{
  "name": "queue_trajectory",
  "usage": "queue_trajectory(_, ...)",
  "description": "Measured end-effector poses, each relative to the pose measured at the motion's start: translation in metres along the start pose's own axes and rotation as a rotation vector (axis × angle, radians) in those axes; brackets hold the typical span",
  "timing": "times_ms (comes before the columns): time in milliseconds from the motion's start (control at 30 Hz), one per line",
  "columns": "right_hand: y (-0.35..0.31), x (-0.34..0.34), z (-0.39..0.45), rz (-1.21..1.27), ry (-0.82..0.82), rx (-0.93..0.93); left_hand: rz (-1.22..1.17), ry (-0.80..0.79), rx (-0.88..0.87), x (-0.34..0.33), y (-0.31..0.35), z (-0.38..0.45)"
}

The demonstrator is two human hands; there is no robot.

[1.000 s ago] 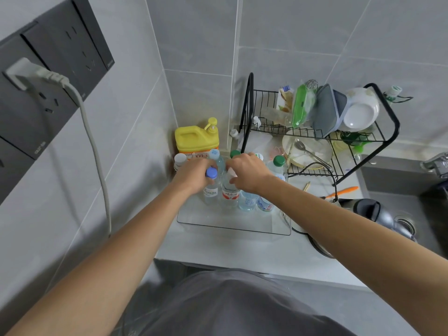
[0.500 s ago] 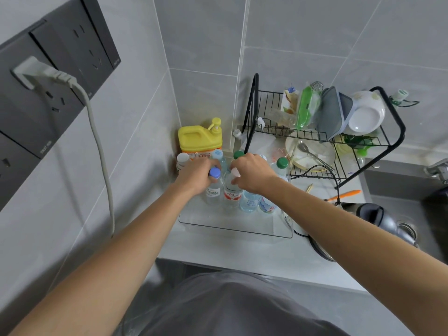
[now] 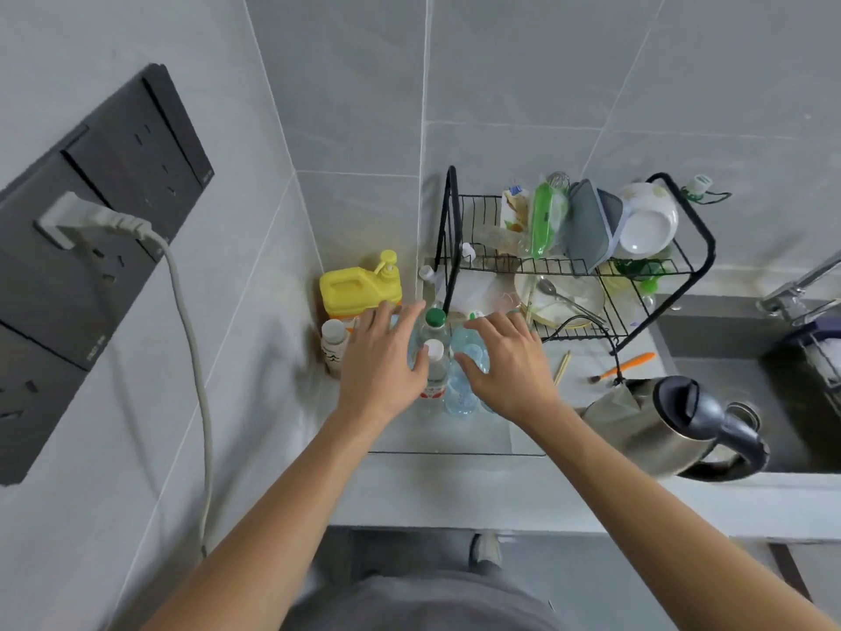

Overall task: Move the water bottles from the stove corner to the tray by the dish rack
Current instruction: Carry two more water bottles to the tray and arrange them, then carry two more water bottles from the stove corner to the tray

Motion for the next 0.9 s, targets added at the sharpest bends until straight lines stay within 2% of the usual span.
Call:
queue_trajectory(200,0.075,0.063,-0.061,0.021,0.148,-0.272,-0.077,0.037,-0.248,0.0,0.093,0.024)
queue_trajectory(400,0.18,0.135,-0.14,0.013,0.227,-0.463,-0.054,-0.081,-0.429,-0.032,0.217,0.025)
queue_trajectory(633,0.332,0.226,-0.292,-0.012,0.342,-0.701,-0.117,-0.171,-0.675,-0.089,0.44,-0.01)
queue_trajectory(700,0.393,0.254,-0.359,-0.04,0.369,-0.816,-0.14,-0.22,-0.771,-0.114,0.526,-0.037)
queue_trajectory(900,0.511,0.324,-0.526,-0.083,0.469,-1.092,-0.232,-0.335,-0.966,-0.165,0.71,-0.114)
Point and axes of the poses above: each hand's wrist, its own z-axis towards the middle knuckle, its own x-axis out of the back of the hand, y = z × x, the point moved 10 cm from there along z, towards the middle knuckle, and after that the axes turned 14 degrees about -x, right-handed, at the moved point
